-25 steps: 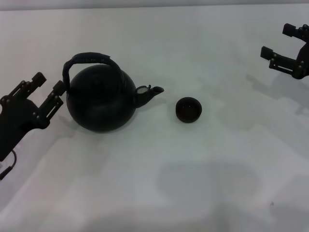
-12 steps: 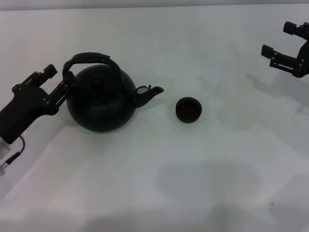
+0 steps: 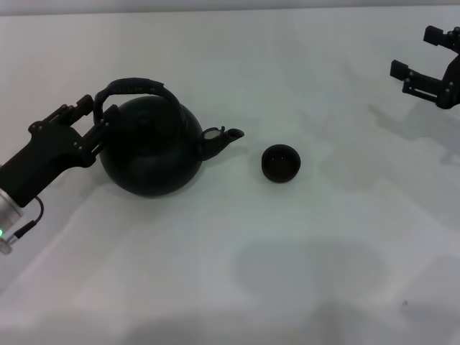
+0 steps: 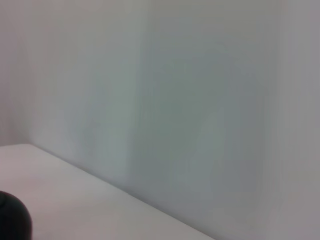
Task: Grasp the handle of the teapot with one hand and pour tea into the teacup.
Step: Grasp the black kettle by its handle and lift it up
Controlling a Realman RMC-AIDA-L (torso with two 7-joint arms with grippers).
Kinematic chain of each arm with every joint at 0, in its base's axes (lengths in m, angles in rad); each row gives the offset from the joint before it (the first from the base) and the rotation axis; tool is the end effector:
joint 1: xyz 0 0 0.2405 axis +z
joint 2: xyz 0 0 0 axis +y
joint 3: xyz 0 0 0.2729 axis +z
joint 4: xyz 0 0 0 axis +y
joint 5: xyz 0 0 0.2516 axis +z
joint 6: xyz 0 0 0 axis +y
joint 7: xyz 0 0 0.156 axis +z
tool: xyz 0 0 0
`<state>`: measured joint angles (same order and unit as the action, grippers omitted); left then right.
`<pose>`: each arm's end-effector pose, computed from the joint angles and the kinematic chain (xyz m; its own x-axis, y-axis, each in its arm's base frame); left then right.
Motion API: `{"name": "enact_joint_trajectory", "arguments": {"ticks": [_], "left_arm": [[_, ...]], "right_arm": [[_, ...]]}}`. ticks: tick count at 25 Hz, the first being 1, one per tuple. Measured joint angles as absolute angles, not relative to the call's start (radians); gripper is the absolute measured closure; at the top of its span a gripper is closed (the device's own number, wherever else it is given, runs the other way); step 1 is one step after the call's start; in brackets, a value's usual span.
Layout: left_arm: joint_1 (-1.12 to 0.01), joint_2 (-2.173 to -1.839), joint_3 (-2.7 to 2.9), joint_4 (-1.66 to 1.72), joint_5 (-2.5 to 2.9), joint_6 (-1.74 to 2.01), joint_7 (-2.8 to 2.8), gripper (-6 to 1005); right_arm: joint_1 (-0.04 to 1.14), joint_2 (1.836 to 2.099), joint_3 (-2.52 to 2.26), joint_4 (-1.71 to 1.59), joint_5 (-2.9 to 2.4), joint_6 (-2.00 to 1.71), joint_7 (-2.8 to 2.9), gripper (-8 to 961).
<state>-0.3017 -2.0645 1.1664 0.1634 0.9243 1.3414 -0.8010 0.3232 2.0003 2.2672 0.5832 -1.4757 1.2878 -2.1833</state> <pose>-0.3774 0.2993 -0.0667 0.5428 0.2338 0.8067 0.7567 -0.5529 -0.3489 0.3670 0.3649 0.0252 0.8290 -0.0923 -0.5515 -0.4554 -0.6836 -0.5703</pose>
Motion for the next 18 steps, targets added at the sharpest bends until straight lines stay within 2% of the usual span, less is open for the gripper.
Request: {"name": "enact_joint_trajectory", "arguments": {"ticks": [5,10,18], "left_arm": [[-0.3,-2.074,1.166,0.164,0.929,1.341,-0.794,539],[-0.292,-2.079,1.161,0.164,0.921,1.342,-0.793,733],[-0.291,-2.079,1.152,0.16,0.872,1.328,-0.8,778]], "right_arm": [[0.329,2.0,2.267,0.579,-1.476,1.261,-2.2,93],[0.336,2.0,2.267,0.572,-1.476,1.249,-2.202,93],[0.336,2.0,2.266,0.572,-1.48,1.24,-2.204,93]]}}
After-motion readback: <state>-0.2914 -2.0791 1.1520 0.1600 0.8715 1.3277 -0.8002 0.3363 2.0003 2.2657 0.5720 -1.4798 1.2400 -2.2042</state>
